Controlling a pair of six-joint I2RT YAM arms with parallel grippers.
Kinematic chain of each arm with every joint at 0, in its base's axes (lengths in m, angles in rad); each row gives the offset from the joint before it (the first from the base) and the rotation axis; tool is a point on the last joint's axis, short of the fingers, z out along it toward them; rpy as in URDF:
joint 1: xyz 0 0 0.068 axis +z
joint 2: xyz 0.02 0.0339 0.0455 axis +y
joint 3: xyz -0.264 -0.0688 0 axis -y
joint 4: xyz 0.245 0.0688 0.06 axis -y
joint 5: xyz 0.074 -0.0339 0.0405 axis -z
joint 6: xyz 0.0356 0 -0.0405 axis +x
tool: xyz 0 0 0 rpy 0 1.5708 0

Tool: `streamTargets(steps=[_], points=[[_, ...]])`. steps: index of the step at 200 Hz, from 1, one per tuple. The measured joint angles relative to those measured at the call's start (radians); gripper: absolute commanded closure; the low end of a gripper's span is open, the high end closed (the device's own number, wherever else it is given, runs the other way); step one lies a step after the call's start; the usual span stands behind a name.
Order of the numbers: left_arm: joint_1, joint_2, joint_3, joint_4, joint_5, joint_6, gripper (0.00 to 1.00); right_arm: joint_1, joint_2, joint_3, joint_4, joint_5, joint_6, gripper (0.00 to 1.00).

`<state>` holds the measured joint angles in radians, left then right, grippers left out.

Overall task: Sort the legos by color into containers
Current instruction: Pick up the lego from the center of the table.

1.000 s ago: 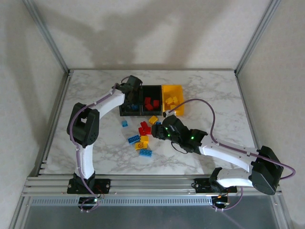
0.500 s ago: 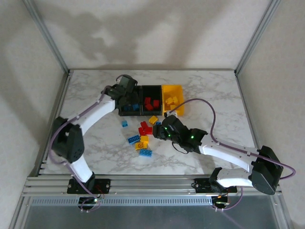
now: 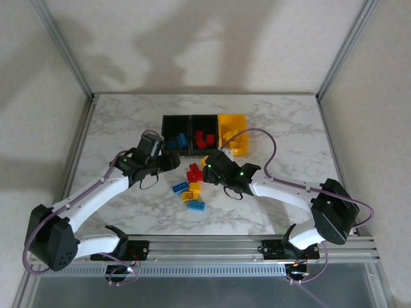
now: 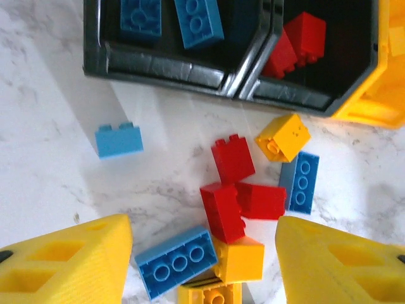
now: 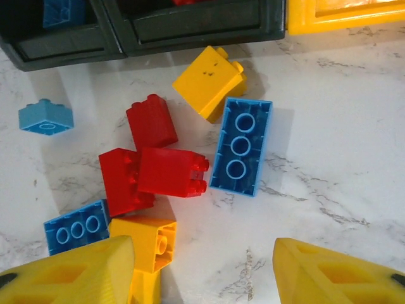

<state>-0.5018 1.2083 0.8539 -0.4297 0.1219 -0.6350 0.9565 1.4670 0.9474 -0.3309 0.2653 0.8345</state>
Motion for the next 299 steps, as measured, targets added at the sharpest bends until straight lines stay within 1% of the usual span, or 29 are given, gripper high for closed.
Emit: streamTargets(steps=[17,26,60,88,145,172,237,289,299], points=[[-0.019,-0.019,-0.043,0.01,0.013,-0.022,0.38,-0.01,0.0,0.001,0.001,0.0,0.0,0.41],[-0.023,-0.021,-0.058,0.009,0.014,-0.03,0.36,-0.011,0.0,0.002,0.0,-0.001,0.0,0.41],[-0.034,-0.017,-0.067,0.008,0.009,-0.061,0.36,-0.011,0.0,0.002,0.0,-0.004,0.0,0.41],[-0.074,0.032,-0.082,0.008,-0.006,-0.094,0.36,-0.011,-0.001,-0.002,0.003,-0.005,0.0,0.41],[-0.105,0.125,-0.096,0.023,-0.018,-0.125,0.38,-0.011,-0.001,-0.011,0.006,-0.007,0.0,0.42],[-0.119,0.202,-0.057,0.037,-0.018,-0.129,0.41,-0.012,-0.006,-0.028,0.005,-0.007,0.0,0.42],[-0.126,0.378,0.082,0.056,-0.041,-0.121,0.44,-0.016,-0.07,-0.087,0.004,-0.004,0.022,0.43],[-0.127,0.465,0.138,0.056,-0.044,-0.105,0.46,-0.024,-0.109,-0.12,-0.003,0.002,0.03,0.43],[-0.128,0.475,0.141,0.056,-0.044,-0.102,0.48,-0.026,-0.113,-0.123,-0.003,0.003,0.032,0.43]])
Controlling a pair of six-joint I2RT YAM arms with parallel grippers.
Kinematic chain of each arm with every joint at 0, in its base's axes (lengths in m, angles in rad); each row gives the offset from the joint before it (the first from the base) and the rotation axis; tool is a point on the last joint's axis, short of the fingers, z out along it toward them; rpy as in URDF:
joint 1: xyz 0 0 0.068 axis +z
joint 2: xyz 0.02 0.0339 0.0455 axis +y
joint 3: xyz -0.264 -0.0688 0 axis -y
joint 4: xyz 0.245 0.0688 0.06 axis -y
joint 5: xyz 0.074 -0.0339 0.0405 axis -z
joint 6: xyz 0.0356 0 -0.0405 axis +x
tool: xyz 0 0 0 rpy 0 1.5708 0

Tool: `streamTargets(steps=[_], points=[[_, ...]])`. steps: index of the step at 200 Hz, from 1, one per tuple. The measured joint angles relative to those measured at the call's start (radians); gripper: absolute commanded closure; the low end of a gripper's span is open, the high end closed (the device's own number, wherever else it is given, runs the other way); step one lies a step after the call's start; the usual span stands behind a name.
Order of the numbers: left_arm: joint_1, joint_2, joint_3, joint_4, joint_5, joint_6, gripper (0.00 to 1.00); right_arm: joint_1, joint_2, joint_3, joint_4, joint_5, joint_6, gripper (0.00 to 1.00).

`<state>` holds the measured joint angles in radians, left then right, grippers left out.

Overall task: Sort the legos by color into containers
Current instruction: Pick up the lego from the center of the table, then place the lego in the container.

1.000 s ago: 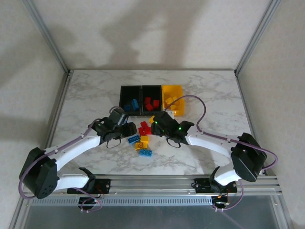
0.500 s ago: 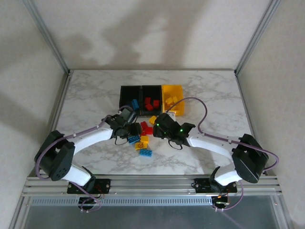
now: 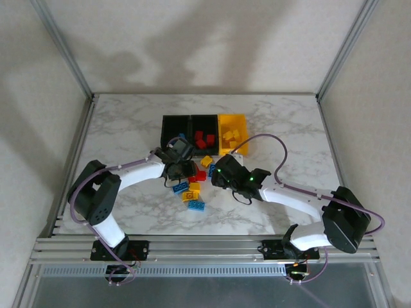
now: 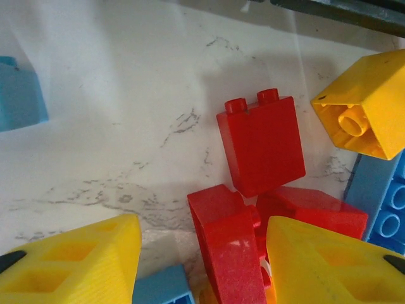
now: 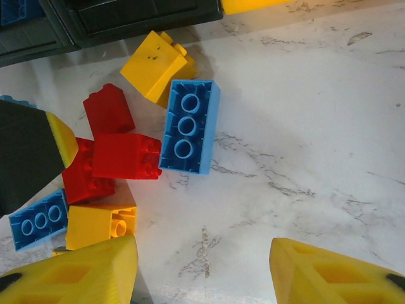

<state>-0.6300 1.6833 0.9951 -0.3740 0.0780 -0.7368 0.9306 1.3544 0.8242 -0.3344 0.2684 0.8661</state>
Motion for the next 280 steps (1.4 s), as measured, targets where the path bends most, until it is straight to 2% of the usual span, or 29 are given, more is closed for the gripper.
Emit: streamTargets(steps=[45,75,113,191,245,280], points=[[-0.01,0.044,0.017,0.012,0.001,0.008,0.62,-0.004,-0.006,-0.013,-0.003,0.0,0.011,0.43],[-0.01,0.055,0.023,0.011,0.0,0.018,0.78,-0.005,-0.013,-0.013,-0.007,0.001,0.013,0.43],[-0.01,0.055,0.035,0.006,-0.003,0.023,0.87,-0.006,-0.024,-0.015,-0.008,0.005,0.014,0.43],[-0.008,0.002,0.134,-0.057,-0.026,0.034,0.87,-0.01,-0.084,-0.021,-0.014,0.016,0.011,0.43],[0.002,0.007,0.307,-0.103,-0.043,0.057,0.88,-0.01,-0.189,-0.064,0.082,-0.042,-0.03,0.43],[0.024,0.099,0.463,-0.12,-0.052,0.078,0.88,-0.01,-0.249,-0.071,0.114,-0.053,-0.051,0.43]])
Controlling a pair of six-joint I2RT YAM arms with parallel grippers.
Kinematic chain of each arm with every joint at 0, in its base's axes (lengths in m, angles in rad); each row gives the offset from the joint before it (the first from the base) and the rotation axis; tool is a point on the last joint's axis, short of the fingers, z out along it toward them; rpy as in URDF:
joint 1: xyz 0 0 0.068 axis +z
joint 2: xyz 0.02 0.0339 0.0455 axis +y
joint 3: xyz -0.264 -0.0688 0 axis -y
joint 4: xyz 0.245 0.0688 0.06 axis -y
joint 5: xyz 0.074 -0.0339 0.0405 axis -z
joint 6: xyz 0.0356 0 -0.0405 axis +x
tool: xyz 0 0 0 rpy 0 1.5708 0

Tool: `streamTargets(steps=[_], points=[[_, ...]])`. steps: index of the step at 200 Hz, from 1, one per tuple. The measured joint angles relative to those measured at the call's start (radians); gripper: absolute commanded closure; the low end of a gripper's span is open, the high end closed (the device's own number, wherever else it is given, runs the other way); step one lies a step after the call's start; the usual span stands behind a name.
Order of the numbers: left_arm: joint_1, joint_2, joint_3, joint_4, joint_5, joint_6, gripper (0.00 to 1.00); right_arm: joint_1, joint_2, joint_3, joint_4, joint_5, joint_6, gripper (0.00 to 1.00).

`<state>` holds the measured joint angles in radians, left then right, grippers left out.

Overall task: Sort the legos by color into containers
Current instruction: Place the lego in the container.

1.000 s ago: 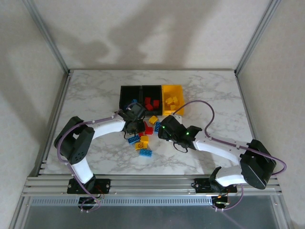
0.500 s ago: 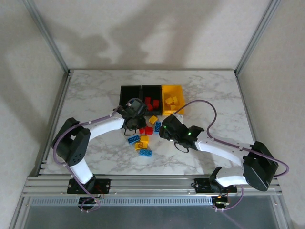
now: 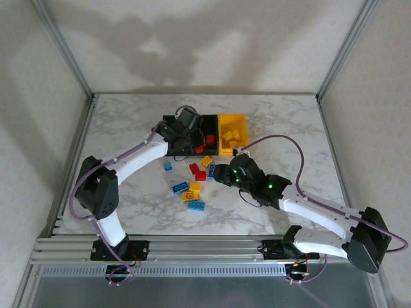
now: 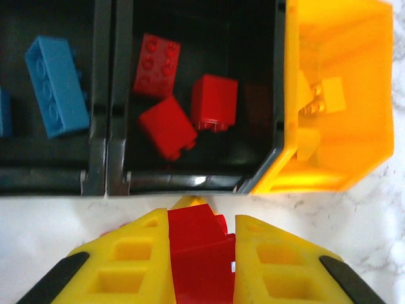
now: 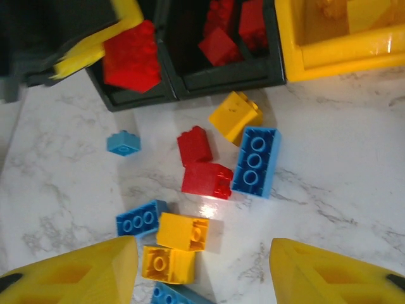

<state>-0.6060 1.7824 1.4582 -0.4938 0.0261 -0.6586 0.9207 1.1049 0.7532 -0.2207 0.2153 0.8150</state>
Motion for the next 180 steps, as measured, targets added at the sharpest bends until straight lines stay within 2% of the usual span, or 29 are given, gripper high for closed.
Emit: streamTargets(steps=[84,108,135,180], points=[[0.045,0.401,0.456,-0.115,-0.053,0.047,0.85,0.0,-0.06,-0.024,-0.017,0.018,-0.007,0.43],[0.06,0.482,0.543,-0.157,-0.074,0.058,0.77,0.0,-0.079,-0.024,-0.03,0.028,-0.005,0.43],[0.072,0.54,0.617,-0.2,-0.089,0.072,0.62,0.0,-0.089,-0.024,-0.033,0.041,0.001,0.43],[0.073,0.551,0.65,-0.219,-0.094,0.081,0.55,0.0,-0.094,-0.026,-0.039,0.053,0.009,0.43]])
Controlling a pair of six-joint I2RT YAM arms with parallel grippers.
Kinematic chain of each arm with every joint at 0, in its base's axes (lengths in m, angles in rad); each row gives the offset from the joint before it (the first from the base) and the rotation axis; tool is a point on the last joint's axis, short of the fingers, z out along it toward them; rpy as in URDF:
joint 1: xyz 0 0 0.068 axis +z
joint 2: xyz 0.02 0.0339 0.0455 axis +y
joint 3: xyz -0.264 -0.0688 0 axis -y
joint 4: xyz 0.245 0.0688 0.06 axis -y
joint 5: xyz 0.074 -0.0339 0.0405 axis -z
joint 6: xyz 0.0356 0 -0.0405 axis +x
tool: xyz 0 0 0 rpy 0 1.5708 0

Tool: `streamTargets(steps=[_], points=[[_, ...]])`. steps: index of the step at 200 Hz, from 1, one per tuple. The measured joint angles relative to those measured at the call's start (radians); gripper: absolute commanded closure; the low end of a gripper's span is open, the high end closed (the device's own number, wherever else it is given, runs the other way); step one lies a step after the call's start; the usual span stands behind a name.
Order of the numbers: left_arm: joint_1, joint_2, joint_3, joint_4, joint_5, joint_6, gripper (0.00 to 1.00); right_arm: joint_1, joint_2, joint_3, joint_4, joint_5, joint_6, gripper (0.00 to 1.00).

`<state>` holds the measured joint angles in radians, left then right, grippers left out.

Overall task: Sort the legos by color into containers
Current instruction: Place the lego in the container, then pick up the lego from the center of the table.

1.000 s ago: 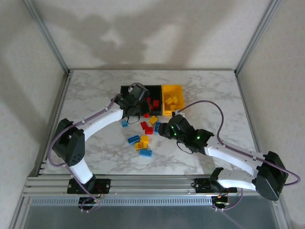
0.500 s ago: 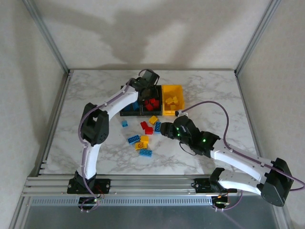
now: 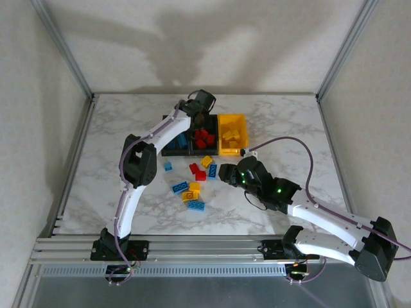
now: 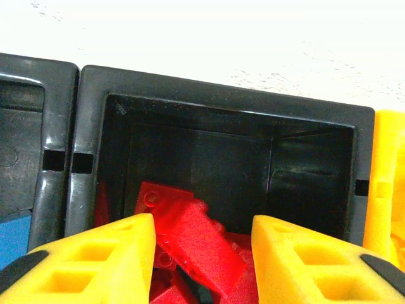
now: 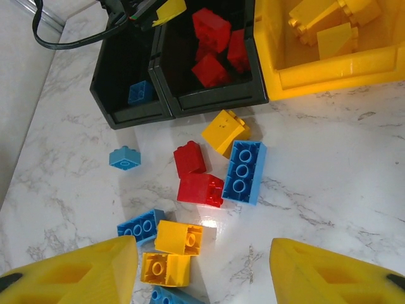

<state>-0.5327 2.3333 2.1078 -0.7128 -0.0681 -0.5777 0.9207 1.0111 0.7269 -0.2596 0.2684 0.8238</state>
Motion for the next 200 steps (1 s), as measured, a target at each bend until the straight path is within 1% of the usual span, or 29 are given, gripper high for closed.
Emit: streamTargets(steps=[24,46,65,88,103,122,130,140,152,166,200], points=[[0.0,-0.013,-0.018,-0.002,0.001,0.003,0.55,0.0,0.001,0.0,-0.005,0.0,0.0,0.43],[-0.004,-0.098,-0.119,0.01,0.01,0.006,0.53,0.0,0.007,0.0,-0.013,0.0,0.0,0.42],[-0.014,-0.222,-0.241,0.031,0.027,0.009,0.49,0.0,0.013,0.0,-0.019,0.0,-0.001,0.42],[-0.033,-0.407,-0.403,0.07,0.054,0.014,0.46,0.0,0.02,0.0,-0.028,-0.003,-0.009,0.41],[-0.043,-0.521,-0.506,0.097,0.075,0.015,0.46,0.0,0.02,0.0,-0.033,-0.009,-0.021,0.4],[-0.05,-0.625,-0.624,0.127,0.106,0.014,0.44,0.0,0.019,0.0,-0.04,-0.029,-0.039,0.4],[-0.054,-0.657,-0.673,0.14,0.117,0.013,0.43,0.0,0.018,0.0,-0.044,-0.039,-0.048,0.38],[-0.056,-0.687,-0.728,0.152,0.13,0.013,0.41,0.0,0.014,0.0,-0.048,-0.06,-0.058,0.36],[-0.066,-0.711,-0.794,0.167,0.148,0.01,0.36,0.0,0.005,0.0,-0.051,-0.089,-0.071,0.34],[-0.085,-0.721,-0.852,0.181,0.163,0.005,0.34,0.0,-0.007,0.0,-0.054,-0.124,-0.08,0.32],[-0.139,-0.722,-0.949,0.217,0.189,-0.01,0.32,0.0,-0.048,-0.031,-0.053,-0.2,-0.085,0.31]])
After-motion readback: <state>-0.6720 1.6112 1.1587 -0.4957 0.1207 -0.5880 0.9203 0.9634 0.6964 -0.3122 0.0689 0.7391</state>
